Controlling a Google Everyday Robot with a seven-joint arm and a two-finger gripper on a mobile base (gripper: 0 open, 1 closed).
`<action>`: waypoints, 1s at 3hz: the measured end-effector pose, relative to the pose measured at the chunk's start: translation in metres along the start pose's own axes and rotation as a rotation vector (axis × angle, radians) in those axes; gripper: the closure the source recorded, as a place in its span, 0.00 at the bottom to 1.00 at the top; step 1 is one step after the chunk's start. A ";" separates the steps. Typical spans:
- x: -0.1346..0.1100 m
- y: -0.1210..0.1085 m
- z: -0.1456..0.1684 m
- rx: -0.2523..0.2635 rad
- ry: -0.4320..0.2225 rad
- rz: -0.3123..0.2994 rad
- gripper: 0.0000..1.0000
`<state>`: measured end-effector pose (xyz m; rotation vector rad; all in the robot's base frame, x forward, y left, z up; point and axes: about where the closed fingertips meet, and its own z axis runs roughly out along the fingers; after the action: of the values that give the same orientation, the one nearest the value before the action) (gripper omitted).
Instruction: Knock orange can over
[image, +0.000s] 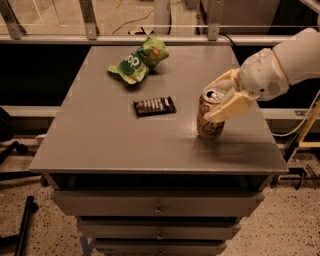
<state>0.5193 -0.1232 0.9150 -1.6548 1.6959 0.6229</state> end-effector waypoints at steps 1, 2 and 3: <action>0.016 -0.005 -0.016 0.006 0.108 0.030 1.00; 0.034 -0.007 -0.021 -0.019 0.261 0.059 1.00; 0.046 -0.008 -0.012 -0.063 0.422 0.057 1.00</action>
Offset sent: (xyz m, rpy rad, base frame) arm 0.0069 -0.0647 -0.0228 -0.4883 0.1477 -0.0765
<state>0.5274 -0.1635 0.8894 -1.8855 2.0408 0.3713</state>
